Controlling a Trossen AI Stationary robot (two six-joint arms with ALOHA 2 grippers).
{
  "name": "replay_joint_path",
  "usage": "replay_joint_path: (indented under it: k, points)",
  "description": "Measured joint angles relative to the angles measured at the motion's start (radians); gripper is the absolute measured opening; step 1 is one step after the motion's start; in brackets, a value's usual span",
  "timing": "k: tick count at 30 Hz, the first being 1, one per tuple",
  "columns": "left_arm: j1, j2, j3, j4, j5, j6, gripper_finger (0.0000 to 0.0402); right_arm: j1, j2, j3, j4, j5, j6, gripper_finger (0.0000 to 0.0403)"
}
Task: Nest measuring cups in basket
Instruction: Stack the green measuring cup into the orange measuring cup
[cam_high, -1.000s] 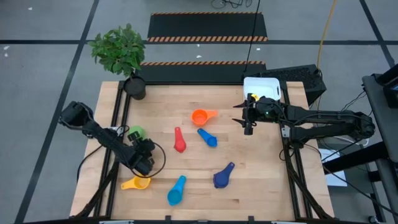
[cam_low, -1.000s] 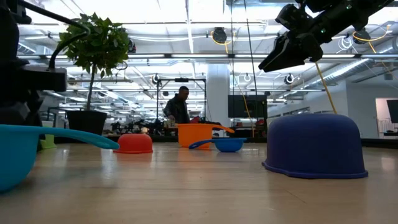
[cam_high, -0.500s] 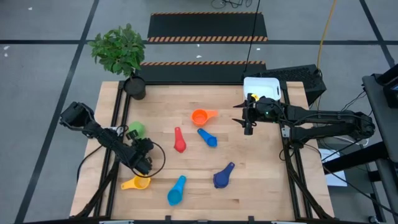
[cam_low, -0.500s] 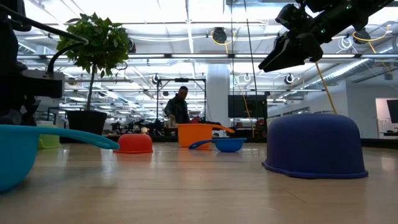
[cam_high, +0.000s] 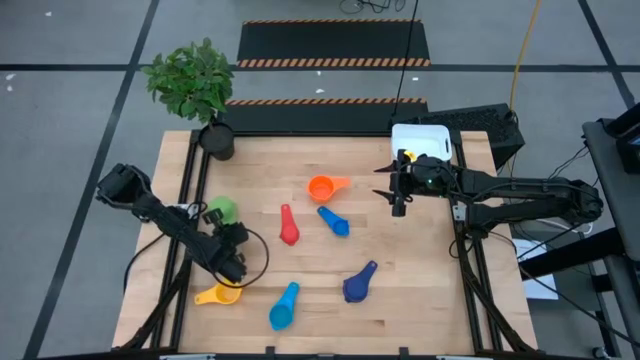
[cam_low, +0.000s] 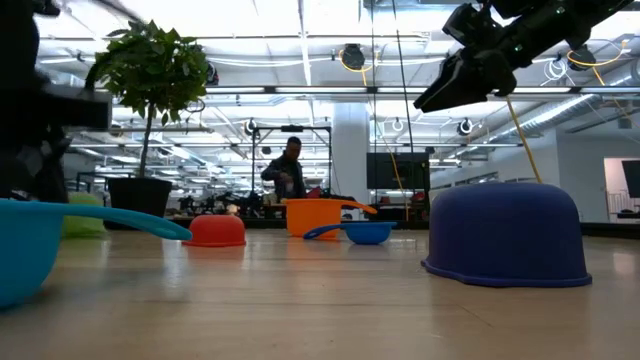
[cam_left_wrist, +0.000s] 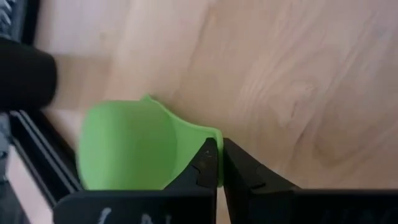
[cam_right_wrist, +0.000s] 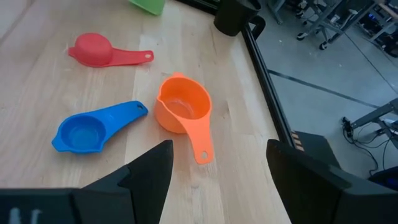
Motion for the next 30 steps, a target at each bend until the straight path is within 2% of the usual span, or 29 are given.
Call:
replay_joint_path:
  k: [4, 8, 14, 16, 19, 22, 26, 30]
  points:
    - [0.000, 0.000, 0.105, -0.098, -0.075, 0.023, 0.0006, 0.000, 0.000, 0.000, 0.009, -0.001, 0.001, 0.0254]
    - [0.000, -0.001, 0.206, -0.173, -0.204, 0.069, 0.0006, 0.000, 0.000, 0.000, 0.025, -0.003, 0.026, 0.0254]
    - [-0.003, -0.054, 0.308, -0.197, -0.444, 0.152, 0.0006, 0.000, 0.000, 0.000, 0.045, -0.007, 0.095, 0.0254]
    - [-0.012, -0.098, 0.322, -0.185, -0.547, 0.169, 0.0006, 0.000, 0.000, 0.000, 0.054, -0.049, 0.124, 0.0254]
    - [-0.030, -0.179, 0.317, -0.104, -0.707, 0.224, 0.0005, 0.000, 0.000, -0.001, 0.099, -0.132, 0.147, 0.0254]
    - [-0.047, -0.250, 0.312, 0.000, -0.806, 0.317, 0.0005, 0.000, 0.000, -0.001, 0.174, -0.211, 0.184, 0.0254]
    - [-0.063, -0.296, 0.311, 0.172, -0.843, 0.491, 0.0005, 0.000, 0.001, -0.001, 0.276, -0.268, 0.268, 0.0254]
    - [-0.065, -0.298, 0.311, 0.412, -0.843, 0.711, 0.0005, 0.000, 0.024, -0.001, 0.364, -0.313, 0.354, 0.0254]
